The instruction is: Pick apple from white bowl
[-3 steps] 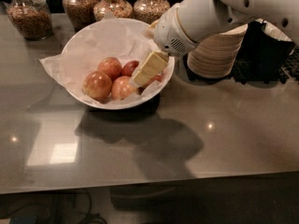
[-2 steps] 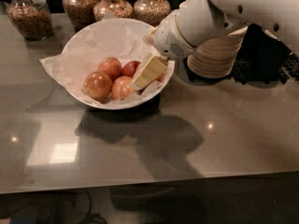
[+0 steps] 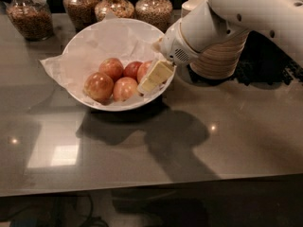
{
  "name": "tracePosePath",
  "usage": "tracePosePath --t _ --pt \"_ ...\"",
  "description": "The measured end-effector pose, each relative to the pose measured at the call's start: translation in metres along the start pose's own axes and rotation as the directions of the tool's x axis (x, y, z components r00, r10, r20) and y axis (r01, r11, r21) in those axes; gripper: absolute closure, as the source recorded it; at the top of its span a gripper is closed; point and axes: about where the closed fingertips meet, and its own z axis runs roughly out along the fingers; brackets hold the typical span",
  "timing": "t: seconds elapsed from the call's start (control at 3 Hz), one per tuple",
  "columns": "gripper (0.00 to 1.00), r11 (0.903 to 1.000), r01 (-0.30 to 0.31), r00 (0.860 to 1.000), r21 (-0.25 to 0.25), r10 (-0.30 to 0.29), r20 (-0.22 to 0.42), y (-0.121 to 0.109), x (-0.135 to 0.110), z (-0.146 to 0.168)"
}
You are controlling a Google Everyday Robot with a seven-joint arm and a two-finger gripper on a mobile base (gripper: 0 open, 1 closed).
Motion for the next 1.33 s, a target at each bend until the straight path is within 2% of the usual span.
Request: tracePosePath --t 0.67,1.0,1.33 --pt "0.26 0.9989 -0.036 0.999 -0.031 0.035 -0.024 0.004 0.014 0.016" --pt "0.45 0.9975 -0.059 0.998 -0.039 0.058 -0.033 0.007 0.022 0.021" --pt "0.68 0.9952 -0.087 0.996 -0.046 0.085 -0.033 0.009 0.029 0.022"
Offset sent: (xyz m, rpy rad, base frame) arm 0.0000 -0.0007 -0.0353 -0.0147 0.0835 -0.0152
